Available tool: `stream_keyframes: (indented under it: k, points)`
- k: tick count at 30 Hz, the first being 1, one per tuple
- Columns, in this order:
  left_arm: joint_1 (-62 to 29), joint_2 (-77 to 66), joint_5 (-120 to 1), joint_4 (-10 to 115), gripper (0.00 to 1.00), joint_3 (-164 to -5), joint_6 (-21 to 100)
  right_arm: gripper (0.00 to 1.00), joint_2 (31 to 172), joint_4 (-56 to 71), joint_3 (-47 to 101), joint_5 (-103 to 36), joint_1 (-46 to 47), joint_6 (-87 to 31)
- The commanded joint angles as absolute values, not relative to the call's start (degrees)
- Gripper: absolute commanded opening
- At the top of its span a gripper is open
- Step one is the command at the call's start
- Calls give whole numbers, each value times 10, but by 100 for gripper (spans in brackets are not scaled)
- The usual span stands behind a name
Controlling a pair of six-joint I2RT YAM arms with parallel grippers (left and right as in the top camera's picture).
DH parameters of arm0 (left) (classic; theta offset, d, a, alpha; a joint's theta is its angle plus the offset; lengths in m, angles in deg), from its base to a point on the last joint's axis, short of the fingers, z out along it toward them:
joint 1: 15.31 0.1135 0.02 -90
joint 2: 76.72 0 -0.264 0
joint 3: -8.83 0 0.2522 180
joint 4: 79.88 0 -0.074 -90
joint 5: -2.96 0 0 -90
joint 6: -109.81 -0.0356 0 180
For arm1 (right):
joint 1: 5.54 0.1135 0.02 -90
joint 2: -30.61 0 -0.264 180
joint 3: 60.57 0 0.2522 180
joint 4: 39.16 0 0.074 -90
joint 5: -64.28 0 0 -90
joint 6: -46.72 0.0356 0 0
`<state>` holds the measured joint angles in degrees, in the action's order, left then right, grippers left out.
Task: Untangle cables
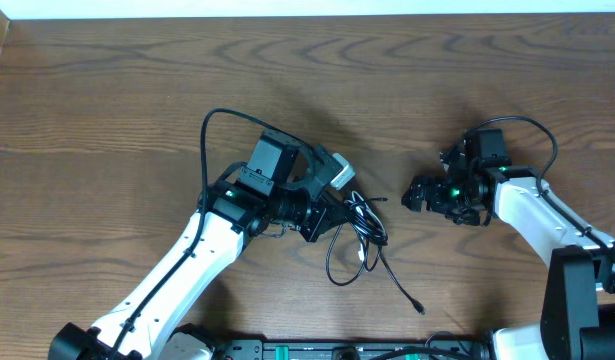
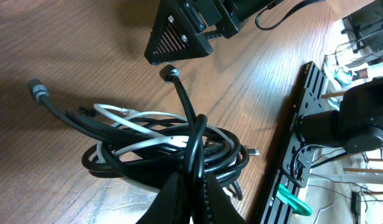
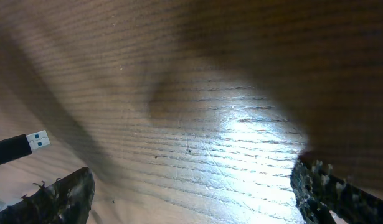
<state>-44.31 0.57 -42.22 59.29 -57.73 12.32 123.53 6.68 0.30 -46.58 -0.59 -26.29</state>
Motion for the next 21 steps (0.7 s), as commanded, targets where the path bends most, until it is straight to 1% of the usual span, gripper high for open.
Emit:
stream_keyframes:
  k: [1,21]
  points:
    - [-443,6,-417,595,7,-577,122,99,1246,70,-5,-432,-3,-262]
    - [-443,6,-417,595,7,-577,122,99,1246,70,-5,-432,-3,-262]
